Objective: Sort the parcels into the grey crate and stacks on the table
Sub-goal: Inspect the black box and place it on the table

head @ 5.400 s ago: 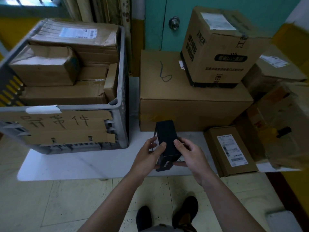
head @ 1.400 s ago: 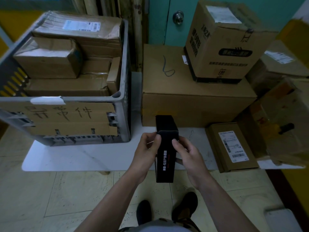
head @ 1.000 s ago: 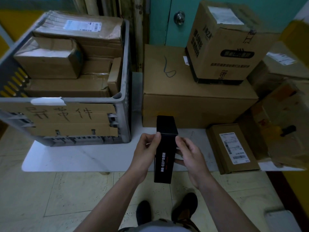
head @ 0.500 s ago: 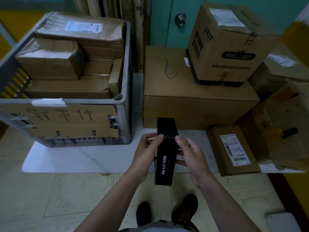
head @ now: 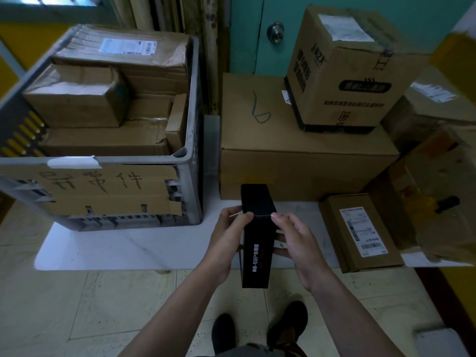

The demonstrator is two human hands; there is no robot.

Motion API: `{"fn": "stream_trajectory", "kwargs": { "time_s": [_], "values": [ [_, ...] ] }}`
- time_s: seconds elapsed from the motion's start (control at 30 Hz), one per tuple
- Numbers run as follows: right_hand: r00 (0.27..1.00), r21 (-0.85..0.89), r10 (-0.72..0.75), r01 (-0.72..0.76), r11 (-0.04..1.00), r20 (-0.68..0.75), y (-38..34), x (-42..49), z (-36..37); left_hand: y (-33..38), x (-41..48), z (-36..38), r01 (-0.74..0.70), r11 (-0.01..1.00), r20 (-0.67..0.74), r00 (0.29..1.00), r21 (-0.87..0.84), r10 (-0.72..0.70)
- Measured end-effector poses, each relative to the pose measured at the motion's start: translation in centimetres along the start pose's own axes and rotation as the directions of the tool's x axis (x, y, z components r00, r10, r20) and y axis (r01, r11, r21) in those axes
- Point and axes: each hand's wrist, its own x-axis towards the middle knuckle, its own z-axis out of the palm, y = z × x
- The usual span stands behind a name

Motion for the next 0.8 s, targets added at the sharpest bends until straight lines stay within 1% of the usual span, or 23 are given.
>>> {"fn": "stream_trajectory", "kwargs": {
  "time_s": [0.13, 0.3, 0.47, 0.7, 0.8],
  "values": [
    [1.000, -0.002, 0.004, -0.004, 1.000, -0.021, 0.03, 0.09, 0.08, -0.04, 0.16, 0.10, 0.006, 1.000, 0.001, 1.000, -0.011, -0.006],
    [1.000, 0.005, -0.022, 0.022, 1.000, -0.013, -0.13, -0.03, 0.17, 0.20, -0.13, 0.10, 0.013, 1.000, 0.059, 0.998, -0.009, -0.013],
    [0.999, 0.011, -0.024, 0.024, 1.000, 0.038, -0.39, -0.28, 0.08, -0.03, 0.09, 0.07, 0.034, 0.999, 0.115, 0.993, -0.020, -0.032],
    [0.996, 0.024, -0.007, 0.004, 1.000, 0.086, -0.39, -0.40, -0.29, -0.39, 0.36, 0.01, 0.032, 0.999, 0.115, 0.993, 0.033, -0.036],
    [0.998, 0.045, -0.009, 0.006, 0.999, 0.063, -0.16, -0.35, -0.13, -0.24, 0.39, -0.20, 0.020, 1.000, 0.119, 0.993, 0.021, -0.022]
  ]
}}
